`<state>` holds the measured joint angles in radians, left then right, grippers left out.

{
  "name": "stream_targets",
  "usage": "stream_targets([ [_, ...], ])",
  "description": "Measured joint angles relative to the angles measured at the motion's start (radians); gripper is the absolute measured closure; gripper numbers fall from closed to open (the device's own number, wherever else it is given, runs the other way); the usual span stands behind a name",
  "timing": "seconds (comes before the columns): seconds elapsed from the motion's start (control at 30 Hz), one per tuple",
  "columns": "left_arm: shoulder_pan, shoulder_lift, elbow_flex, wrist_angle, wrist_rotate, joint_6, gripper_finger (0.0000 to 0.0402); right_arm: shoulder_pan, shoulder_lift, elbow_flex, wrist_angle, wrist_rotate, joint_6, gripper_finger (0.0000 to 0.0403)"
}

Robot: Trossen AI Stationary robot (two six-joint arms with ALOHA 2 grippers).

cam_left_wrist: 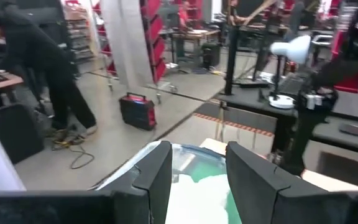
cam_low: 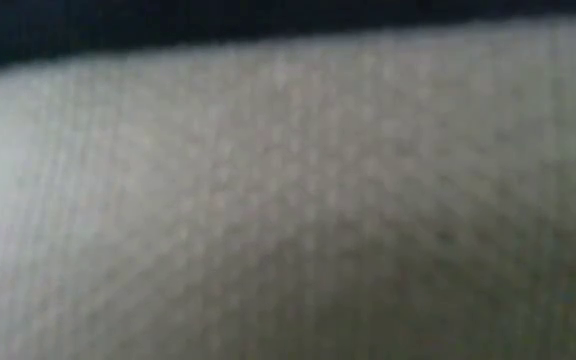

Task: Sort clothes
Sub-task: Put the black shirt into the blue laundry bin

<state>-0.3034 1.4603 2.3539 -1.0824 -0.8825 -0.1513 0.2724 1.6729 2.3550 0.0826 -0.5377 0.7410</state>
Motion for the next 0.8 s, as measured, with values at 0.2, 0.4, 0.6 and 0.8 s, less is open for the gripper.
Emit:
stream_targets([
  [0.2, 0.000, -0.014, 0.000, -0.001, -0.044, 0.018, 0.0271, 0.001, 0.033, 0.000, -0.006, 0.006, 0.031, 0.0390],
  [0.4, 0.000, -0.028, 0.000, -0.046, -0.052, 0.018, 0.0271, 0.019, 0.023, 0.000, -0.097, -0.018, -0.022, 0.0390],
  [0.6, -0.001, -0.029, 0.000, -0.092, -0.054, 0.019, 0.0271, 0.025, 0.029, 0.000, -0.149, 0.014, -0.038, 0.0390],
  [0.8, -0.001, -0.032, 0.000, -0.126, -0.111, 0.019, 0.0271, 0.040, 0.049, 0.000, -0.153, 0.123, -0.046, 0.0390],
])
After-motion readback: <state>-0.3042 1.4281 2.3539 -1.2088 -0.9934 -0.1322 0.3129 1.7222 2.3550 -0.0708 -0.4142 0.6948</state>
